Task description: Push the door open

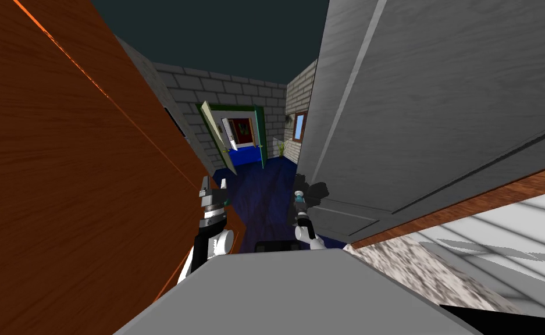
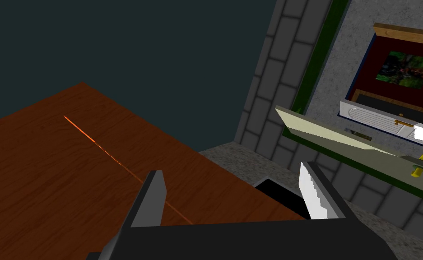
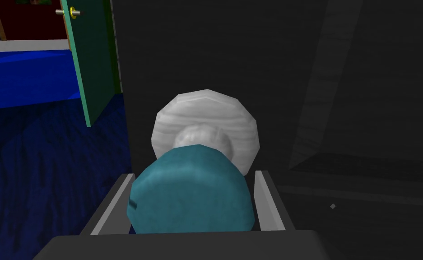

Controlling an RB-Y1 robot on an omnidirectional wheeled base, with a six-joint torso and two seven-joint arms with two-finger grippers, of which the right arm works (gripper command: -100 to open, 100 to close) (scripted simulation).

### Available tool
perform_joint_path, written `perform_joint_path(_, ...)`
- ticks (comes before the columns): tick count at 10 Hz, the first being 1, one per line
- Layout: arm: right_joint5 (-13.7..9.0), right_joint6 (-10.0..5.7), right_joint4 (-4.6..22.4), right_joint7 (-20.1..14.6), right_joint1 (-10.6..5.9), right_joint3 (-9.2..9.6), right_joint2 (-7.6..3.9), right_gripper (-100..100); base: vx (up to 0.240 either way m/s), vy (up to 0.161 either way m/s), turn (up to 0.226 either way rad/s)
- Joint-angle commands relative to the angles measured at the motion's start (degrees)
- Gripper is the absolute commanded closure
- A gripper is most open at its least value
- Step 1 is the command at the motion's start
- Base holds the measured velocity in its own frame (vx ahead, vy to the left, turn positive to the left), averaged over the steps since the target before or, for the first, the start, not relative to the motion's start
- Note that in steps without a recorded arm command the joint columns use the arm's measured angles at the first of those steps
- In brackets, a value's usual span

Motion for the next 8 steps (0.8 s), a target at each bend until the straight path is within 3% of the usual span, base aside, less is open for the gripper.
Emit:
perform_joint_path(1, -0.1, -1.77, 2.5, -1.1, -0.82, -0.43, -0.51, 100, 0.016, -0.002, 0.003)
perform_joint_path(2, -1.0, -2.10, 2.6, -0.8, -0.96, -1.70, -0.93, 100, 0.115, 0.016, -0.109)
perform_joint_path(5, -1.0, -2.10, 5.1, -0.8, -0.96, -1.70, -0.93, 100, 0.079, 0.024, -0.008)
perform_joint_path(6, -1.0, -2.10, 2.6, -0.8, -0.96, -1.70, -0.93, 100, 0.000, 0.000, 0.000)
perform_joint_path(7, -1.0, -2.10, 2.6, -0.8, -0.96, -1.70, -0.93, 100, -0.009, -0.004, 0.000)
perform_joint_path(8, -2.0, -2.45, 2.8, -0.4, -1.11, -3.02, -1.22, 100, 0.138, 0.042, -0.083)
